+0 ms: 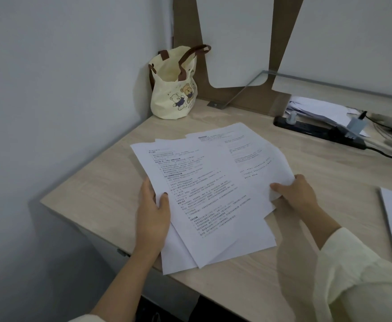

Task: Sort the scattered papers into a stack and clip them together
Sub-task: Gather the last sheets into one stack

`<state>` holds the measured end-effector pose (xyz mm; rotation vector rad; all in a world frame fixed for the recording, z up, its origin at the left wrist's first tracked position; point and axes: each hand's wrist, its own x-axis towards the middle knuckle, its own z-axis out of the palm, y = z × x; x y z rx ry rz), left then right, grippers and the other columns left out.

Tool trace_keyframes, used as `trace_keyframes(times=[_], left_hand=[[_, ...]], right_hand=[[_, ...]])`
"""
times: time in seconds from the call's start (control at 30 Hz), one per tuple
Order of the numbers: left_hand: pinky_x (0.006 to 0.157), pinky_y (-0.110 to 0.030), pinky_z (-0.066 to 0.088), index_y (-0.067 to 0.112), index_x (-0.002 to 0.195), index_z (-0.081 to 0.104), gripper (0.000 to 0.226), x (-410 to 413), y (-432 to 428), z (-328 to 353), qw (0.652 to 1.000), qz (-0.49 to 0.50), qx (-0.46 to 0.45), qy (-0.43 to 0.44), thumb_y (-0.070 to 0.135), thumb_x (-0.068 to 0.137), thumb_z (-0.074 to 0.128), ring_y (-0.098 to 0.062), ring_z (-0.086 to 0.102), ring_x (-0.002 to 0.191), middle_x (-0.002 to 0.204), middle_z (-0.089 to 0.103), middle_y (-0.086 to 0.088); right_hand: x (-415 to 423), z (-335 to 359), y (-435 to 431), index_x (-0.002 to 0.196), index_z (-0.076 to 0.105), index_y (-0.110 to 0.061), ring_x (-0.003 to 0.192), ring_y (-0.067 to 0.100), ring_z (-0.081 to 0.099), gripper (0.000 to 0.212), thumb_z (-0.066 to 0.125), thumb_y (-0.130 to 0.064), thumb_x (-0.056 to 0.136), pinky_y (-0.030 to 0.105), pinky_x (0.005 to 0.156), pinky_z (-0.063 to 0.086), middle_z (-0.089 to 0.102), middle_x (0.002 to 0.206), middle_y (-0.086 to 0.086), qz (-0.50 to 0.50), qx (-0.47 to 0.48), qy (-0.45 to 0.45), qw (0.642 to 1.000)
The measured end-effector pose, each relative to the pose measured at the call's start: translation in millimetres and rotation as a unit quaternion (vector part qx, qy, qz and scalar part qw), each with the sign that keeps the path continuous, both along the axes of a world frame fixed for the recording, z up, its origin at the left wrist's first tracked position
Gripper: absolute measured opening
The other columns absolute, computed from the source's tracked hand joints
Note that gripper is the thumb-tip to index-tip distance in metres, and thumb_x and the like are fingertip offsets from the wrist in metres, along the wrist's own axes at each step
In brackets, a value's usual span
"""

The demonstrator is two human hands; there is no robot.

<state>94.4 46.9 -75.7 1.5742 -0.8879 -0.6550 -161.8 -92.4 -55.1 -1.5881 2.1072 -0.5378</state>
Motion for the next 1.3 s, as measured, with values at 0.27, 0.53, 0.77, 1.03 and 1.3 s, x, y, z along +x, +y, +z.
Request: trace_keyframes(times=[0.27, 0.53, 0.77, 1.03, 1.3], left_hand=[[0.087, -0.026, 0.04, 0.03, 0.135, 0.034, 0.044, 0, -1, 0, 1.0, 0.003, 0.003, -0.014, 0.011, 0.095, 0.043, -0.003, 0.051, 0.103, 0.115, 0.053, 0.016], [0.09, -0.025, 0.041, 0.03, 0.136, 0.034, 0.045, -1, 2, 1, 0.999, -0.023, 0.004, -0.042, 0.013, 0.096, 0.043, -0.007, 0.053, 0.108, 0.122, 0.054, 0.011], [0.078, -0.024, 0.046, 0.031, 0.125, 0.045, 0.029, -3, 7, 6, 0.998, -0.044, 0.008, 0.039, 0.032, 0.096, 0.042, -0.009, 0.059, 0.105, 0.114, 0.06, 0.013], [0.098, -0.038, 0.046, 0.023, 0.121, 0.057, 0.035, -6, 4, 19, 0.984, -0.105, 0.079, 0.122, 0.042, 0.093, 0.047, -0.019, 0.061, 0.108, 0.115, 0.064, 0.006], [0.093, -0.03, 0.042, 0.035, 0.115, 0.046, 0.037, -37, 15, 21, 0.99, -0.122, 0.02, 0.062, 0.005, 0.093, 0.043, -0.014, 0.055, 0.109, 0.117, 0.059, 0.008]], right_hand=[[-19, 26, 8, 0.125, 0.047, 0.004, 0.097, 0.027, 0.058, 0.038, 0.042, 0.005, 0.087, 0.03, 0.067, 0.055, 0.056, 0.117, 0.014, -0.169, -0.206, -0.475, 0.839], [-13, 33, 50, 0.106, 0.056, 0.002, 0.08, 0.023, 0.061, 0.019, 0.044, 0.004, 0.092, 0.023, 0.054, 0.058, 0.057, 0.112, 0.015, -0.085, -0.074, -0.572, 0.812], [25, -2, 102, 0.125, 0.048, -0.004, 0.086, 0.031, 0.067, 0.035, 0.044, 0.002, 0.091, 0.028, 0.06, 0.06, 0.065, 0.106, 0.013, -0.036, -0.003, -0.533, 0.845], [30, -3, 129, 0.103, 0.062, -0.005, 0.093, 0.027, 0.067, 0.022, 0.049, 0.0, 0.086, 0.042, 0.088, 0.054, 0.07, 0.101, 0.009, 0.036, 0.038, -0.422, 0.905], [-1, 15, 140, 0.12, 0.056, -0.01, 0.1, 0.023, 0.065, 0.033, 0.057, -0.007, 0.087, 0.034, 0.084, 0.053, 0.067, 0.114, 0.005, 0.047, -0.005, -0.432, 0.901]])
